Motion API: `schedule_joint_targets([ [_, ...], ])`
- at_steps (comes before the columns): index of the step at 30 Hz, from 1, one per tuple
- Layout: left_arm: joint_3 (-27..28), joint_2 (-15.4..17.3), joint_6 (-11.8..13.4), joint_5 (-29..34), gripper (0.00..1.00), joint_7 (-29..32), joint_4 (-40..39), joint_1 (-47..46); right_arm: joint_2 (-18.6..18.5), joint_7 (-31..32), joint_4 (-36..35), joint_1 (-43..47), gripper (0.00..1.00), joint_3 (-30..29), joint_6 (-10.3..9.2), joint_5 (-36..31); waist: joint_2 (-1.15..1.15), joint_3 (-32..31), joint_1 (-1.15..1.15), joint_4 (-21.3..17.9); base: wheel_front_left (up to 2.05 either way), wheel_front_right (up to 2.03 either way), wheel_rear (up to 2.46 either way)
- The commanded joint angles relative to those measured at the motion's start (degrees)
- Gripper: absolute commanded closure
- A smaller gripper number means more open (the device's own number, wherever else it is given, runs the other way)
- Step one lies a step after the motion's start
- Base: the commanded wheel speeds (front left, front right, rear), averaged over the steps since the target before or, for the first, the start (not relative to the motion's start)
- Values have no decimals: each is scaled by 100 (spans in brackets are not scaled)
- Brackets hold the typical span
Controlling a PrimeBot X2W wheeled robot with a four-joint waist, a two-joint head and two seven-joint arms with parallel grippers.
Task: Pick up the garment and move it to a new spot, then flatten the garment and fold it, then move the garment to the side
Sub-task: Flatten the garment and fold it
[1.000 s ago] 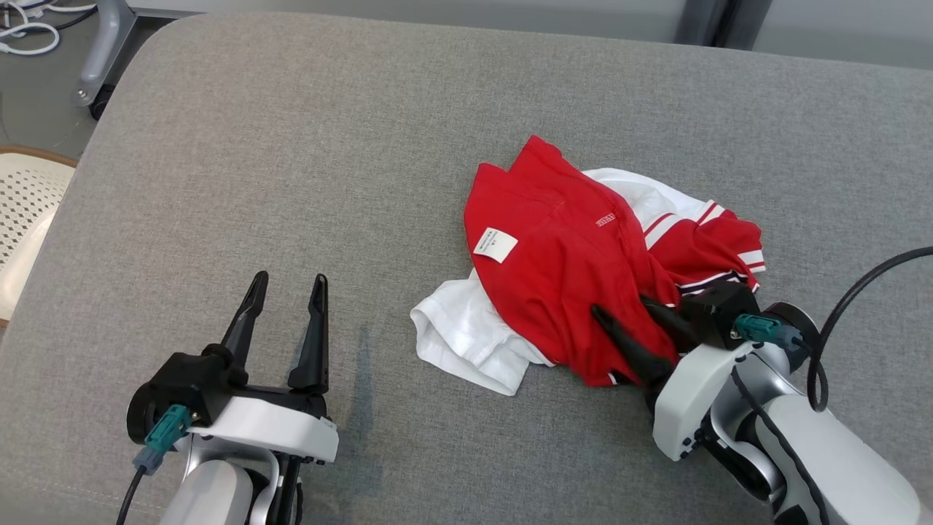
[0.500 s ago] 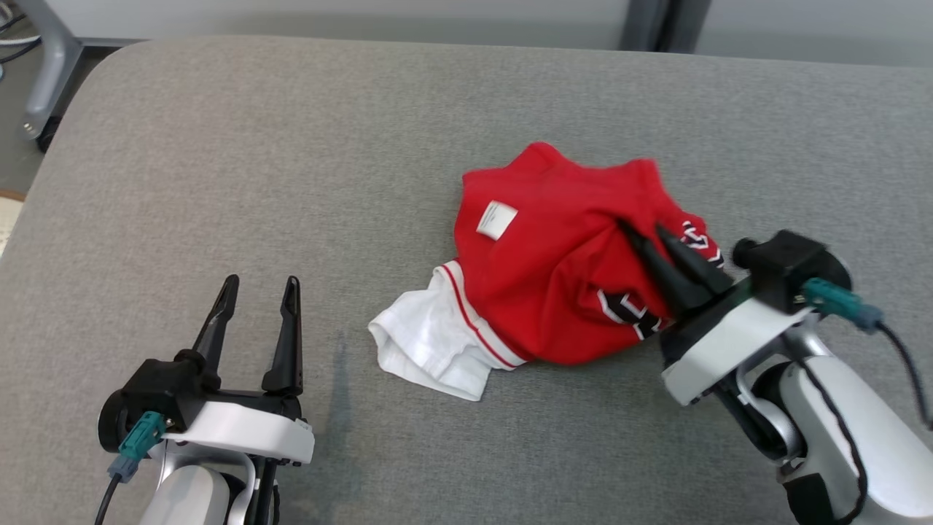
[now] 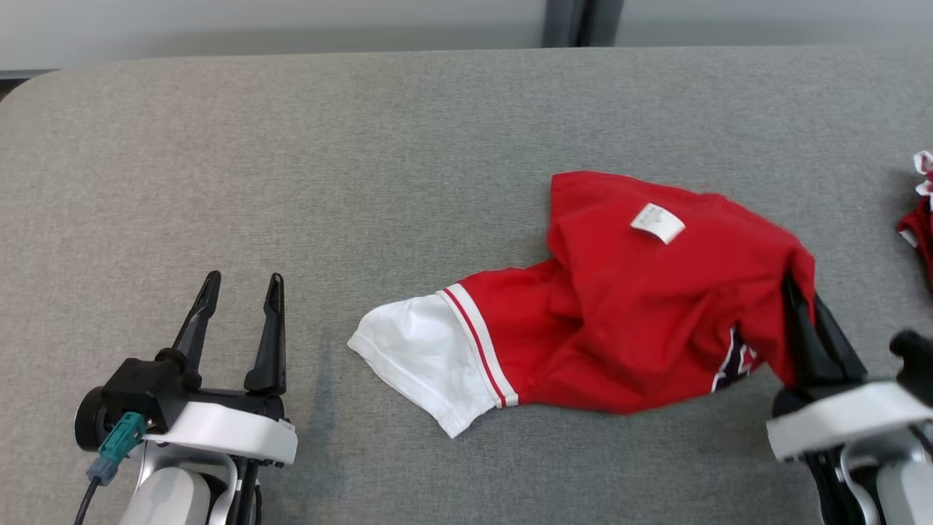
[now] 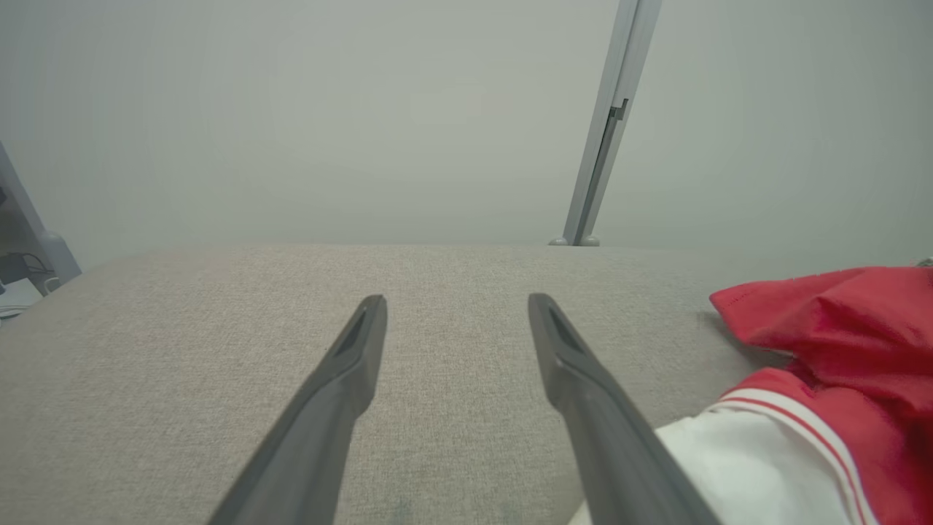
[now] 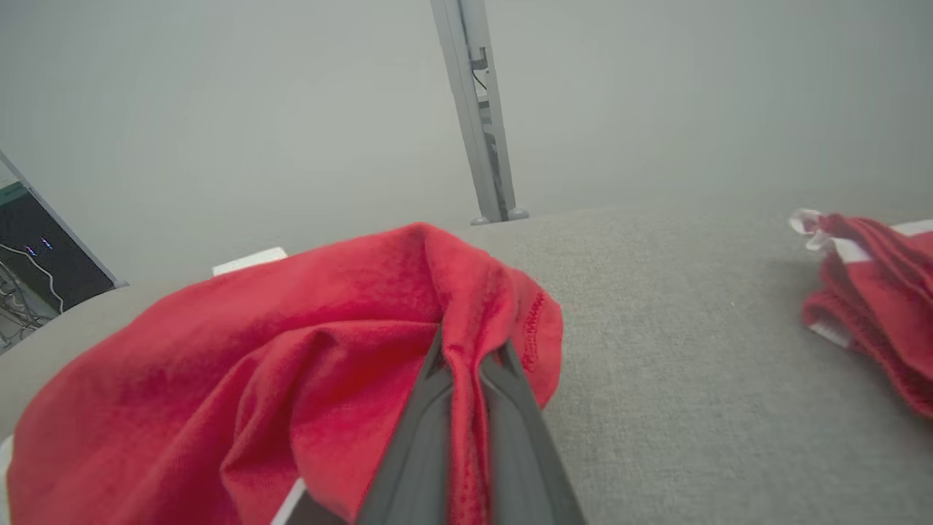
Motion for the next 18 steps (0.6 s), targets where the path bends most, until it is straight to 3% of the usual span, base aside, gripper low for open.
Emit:
schedule_joint_targets([
  [1,33,54,33,24,0,9,-28,-1,-12,-40,52,97,100,-79,1,-31,0,4,0,-40,0,0,0],
  [5,35,96,70,9,0,58,-88,40,160,-110,385,384,100,-328,1,74,0,-12,0,-117,0,0,0],
  [6,36,102,80,5,0,70,-100,51,203,-149,478,407,63,-348,2,145,0,-23,0,-134,0,0,0],
  [7,31,108,73,0,0,73,-108,63,229,-151,584,438,44,-360,2,154,0,-39,0,-146,0,0,0],
  [8,29,114,78,-4,0,84,-119,79,242,-174,672,461,0,-363,2,163,0,-54,0,-157,0,0,0],
  [12,26,127,108,-28,0,107,-144,131,272,-279,804,437,0,-334,2,89,0,-124,0,-216,0,0,0],
  [18,19,182,141,-47,0,137,-168,258,210,-240,442,348,0,-418,2,-222,0,-282,0,-281,0,0,0],
])
